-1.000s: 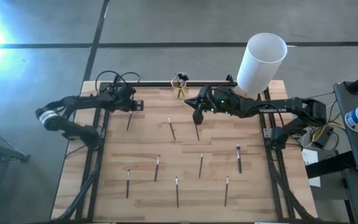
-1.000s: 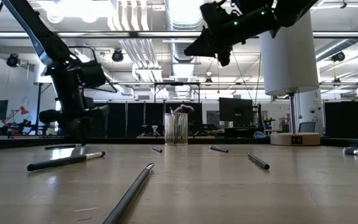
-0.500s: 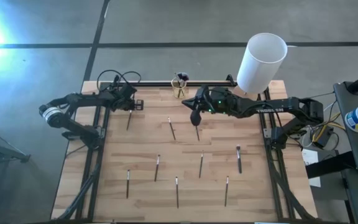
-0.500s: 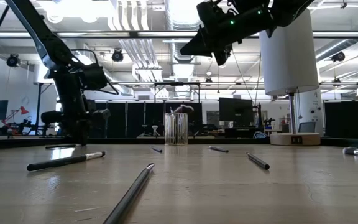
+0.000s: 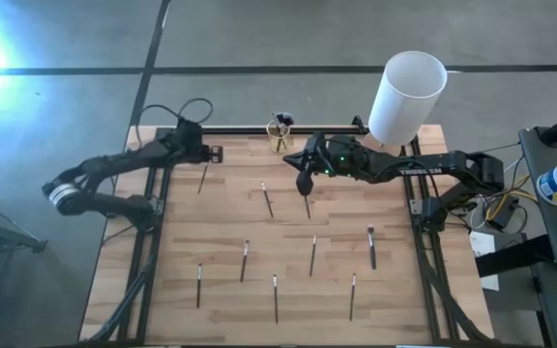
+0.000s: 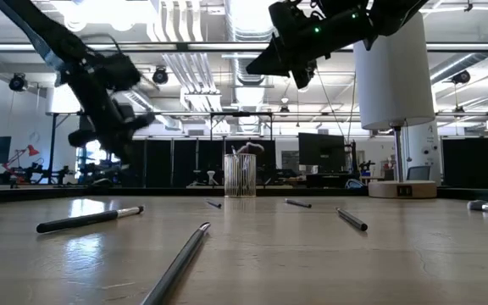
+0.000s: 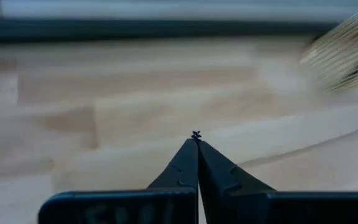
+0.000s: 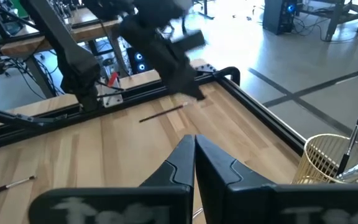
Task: Put items in baskets/containers
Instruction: Put the black lash brush into the yellow pen holder
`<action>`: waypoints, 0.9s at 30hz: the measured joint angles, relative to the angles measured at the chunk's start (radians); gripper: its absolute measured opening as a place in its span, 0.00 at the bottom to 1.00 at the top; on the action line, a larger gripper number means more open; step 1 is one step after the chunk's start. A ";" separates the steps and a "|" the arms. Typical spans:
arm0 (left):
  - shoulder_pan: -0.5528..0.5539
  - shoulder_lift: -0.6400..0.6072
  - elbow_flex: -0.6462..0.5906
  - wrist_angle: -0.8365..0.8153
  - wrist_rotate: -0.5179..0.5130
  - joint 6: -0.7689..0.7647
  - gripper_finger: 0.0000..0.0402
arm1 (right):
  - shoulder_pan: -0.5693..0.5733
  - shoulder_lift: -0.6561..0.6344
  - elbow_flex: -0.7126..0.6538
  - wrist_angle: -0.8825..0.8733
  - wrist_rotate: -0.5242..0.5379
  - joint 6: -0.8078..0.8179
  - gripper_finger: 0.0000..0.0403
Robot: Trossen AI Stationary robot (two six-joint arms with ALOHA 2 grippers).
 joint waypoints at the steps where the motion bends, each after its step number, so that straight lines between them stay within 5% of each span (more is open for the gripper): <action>1: -0.003 -0.036 0.002 0.012 0.008 -0.002 0.00 | 0.000 -0.003 0.000 -0.001 0.000 -0.002 0.02; 14: -0.071 -0.358 -0.001 0.329 0.169 -0.045 0.00 | 0.000 -0.023 -0.001 0.005 0.008 -0.022 0.02; 27: -0.150 -0.162 -0.002 0.795 0.209 -0.088 0.00 | 0.000 -0.090 -0.001 0.002 0.014 -0.022 0.02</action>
